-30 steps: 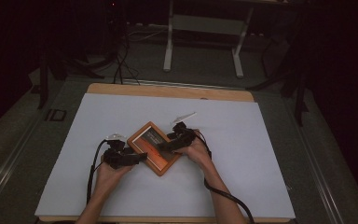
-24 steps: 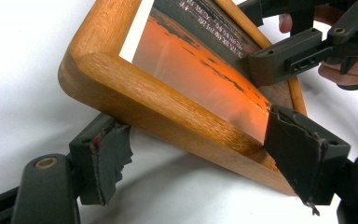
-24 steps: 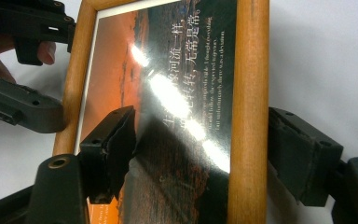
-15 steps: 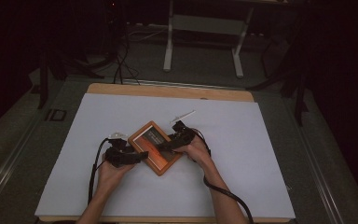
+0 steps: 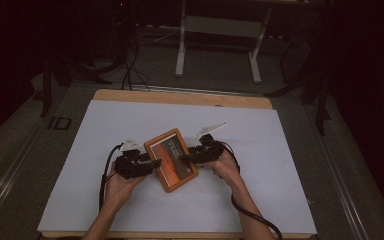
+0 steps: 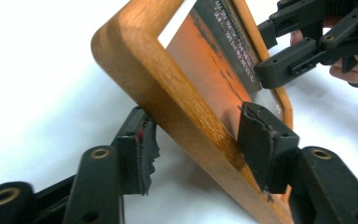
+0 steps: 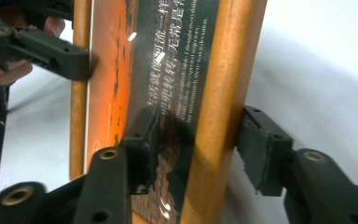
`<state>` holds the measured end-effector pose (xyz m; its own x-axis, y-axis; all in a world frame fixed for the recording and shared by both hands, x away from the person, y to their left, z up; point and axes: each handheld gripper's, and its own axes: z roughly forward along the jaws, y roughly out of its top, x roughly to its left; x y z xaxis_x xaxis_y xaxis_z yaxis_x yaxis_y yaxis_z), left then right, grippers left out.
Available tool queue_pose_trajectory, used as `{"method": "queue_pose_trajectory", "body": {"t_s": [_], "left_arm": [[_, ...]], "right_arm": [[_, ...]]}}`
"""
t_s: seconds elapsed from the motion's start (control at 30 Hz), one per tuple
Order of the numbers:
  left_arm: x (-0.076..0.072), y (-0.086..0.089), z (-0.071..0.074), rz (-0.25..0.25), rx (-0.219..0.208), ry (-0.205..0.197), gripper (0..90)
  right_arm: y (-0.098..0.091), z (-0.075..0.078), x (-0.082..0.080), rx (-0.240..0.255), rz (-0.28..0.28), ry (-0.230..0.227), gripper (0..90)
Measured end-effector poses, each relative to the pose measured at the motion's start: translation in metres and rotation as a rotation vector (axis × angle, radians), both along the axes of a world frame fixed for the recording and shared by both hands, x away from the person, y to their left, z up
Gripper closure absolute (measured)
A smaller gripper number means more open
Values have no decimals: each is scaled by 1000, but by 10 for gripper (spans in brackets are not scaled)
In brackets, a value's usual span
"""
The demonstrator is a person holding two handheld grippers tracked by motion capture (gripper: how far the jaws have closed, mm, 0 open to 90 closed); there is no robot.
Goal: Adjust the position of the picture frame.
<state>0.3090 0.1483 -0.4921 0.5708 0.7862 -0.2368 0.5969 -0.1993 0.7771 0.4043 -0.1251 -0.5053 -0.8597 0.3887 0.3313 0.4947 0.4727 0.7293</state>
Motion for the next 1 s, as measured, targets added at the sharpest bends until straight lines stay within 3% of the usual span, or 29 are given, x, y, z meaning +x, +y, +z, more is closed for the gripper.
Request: {"method": "queue_pose_trajectory", "body": {"t_s": [0.23, 0.43, 0.8, 1.0], "left_arm": [[-8, -11, 11, -68, 25, -38, 568], [-11, -14, 16, -106, -7, -35, 627], [-5, -12, 14, -120, -114, 0, 667], [2, -15, 10, -151, -175, 53, 668]], "right_arm": [[-22, 8, -18, 22, -4, -44, 612], [-40, 11, -34, 59, -18, -56, 658], [-49, 14, -57, 52, -100, -69, 678], [-56, 16, -68, 47, -160, -53, 679]]}}
